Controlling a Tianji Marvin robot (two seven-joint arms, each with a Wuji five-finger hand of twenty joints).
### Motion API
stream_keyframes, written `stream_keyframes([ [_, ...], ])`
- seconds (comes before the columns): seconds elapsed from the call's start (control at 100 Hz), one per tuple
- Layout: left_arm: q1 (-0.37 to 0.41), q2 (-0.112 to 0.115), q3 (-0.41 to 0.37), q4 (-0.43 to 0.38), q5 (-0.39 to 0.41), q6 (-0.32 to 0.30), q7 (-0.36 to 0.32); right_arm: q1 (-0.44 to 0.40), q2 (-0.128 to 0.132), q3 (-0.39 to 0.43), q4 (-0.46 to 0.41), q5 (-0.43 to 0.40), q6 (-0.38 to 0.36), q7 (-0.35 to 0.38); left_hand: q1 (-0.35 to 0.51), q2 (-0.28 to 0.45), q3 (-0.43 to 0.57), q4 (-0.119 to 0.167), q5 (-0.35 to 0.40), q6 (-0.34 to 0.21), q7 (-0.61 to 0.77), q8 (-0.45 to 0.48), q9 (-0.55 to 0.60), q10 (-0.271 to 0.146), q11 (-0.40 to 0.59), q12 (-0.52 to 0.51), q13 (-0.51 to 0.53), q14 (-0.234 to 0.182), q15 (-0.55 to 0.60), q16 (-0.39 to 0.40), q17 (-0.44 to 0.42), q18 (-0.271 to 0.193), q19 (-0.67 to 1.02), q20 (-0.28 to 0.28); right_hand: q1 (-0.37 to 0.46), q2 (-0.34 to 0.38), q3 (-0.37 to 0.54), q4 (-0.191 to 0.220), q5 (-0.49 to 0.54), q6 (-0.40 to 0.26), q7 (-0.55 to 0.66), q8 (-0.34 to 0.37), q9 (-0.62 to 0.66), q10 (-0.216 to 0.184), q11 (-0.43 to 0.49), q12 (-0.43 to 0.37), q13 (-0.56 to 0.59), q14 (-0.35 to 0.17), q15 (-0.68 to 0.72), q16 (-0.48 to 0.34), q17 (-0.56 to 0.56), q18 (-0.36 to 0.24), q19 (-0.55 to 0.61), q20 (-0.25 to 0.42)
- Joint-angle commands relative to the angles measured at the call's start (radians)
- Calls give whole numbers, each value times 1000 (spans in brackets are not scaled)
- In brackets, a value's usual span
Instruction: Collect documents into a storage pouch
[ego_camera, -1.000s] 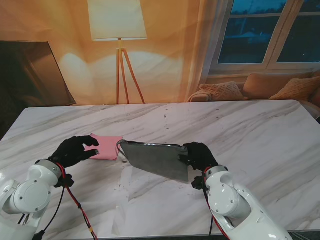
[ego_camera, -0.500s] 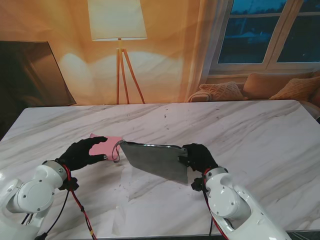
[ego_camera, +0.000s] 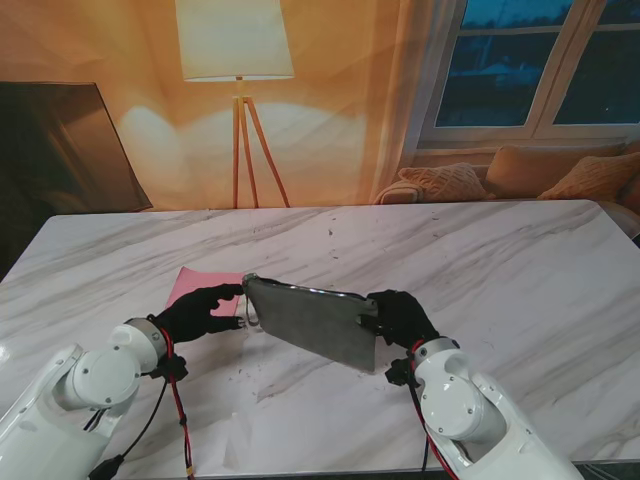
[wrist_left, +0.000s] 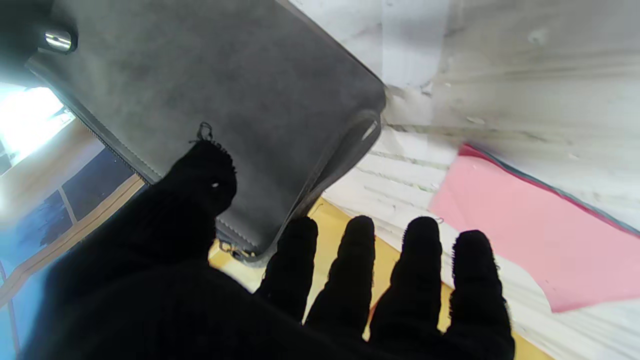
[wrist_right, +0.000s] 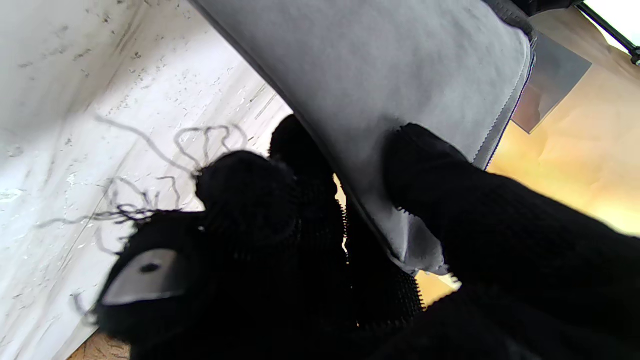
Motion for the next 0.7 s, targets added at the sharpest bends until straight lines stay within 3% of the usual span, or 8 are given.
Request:
stream_keyframes([
  [0.0, -17, -10, 19, 16, -3, 9, -17, -6, 2, 0, -3, 2, -3, 20, -26, -11, 15, 1, -34, -1, -2, 3, -48, -27, -13, -21, -36, -25, -13, -12, -7, -31, -14, 16, 61, 44, 7, 34, -5, -71, 10, -2, 3, 66, 14, -11, -17, 11, -12, -11, -22, -80, 125, 7],
  [0.23, -73, -25, 83, 76, -28, -1, 38, -13, 5, 4, -5, 2, -15, 31, -22, -20, 46, -3, -36, 0, 12, 9, -53, -22, 15, -17, -39, -22, 2, -12, -5, -34, 14, 28, 65, 45, 3, 37, -7, -86, 14, 0, -1, 62, 8, -19, -23, 11, -22, -10, -31, -76, 116, 11],
  [0.41, -72, -36, 81, 79, -15, 12, 92, -17, 6, 8, -7, 0, -23, 30, -22, -21, 62, -7, -22, 27, 46, 27, -59, -10, 48, 6, -33, -5, 40, 13, -16, -38, 61, 41, 67, 43, 4, 38, -2, -88, 19, 2, 1, 62, 8, -22, -23, 11, -24, -9, -32, -74, 113, 13],
  [0.69, -65, -47, 49, 91, 39, 1, 169, -29, 12, 10, -17, -9, -58, 41, -34, -39, 85, -7, -109, 78, -18, 1, -97, -8, 46, 13, -52, -16, 39, 12, -24, -42, 65, 31, 70, 36, 10, 39, 6, -98, 28, 6, 5, 62, 8, -24, -23, 11, -25, -6, -32, -72, 111, 17],
])
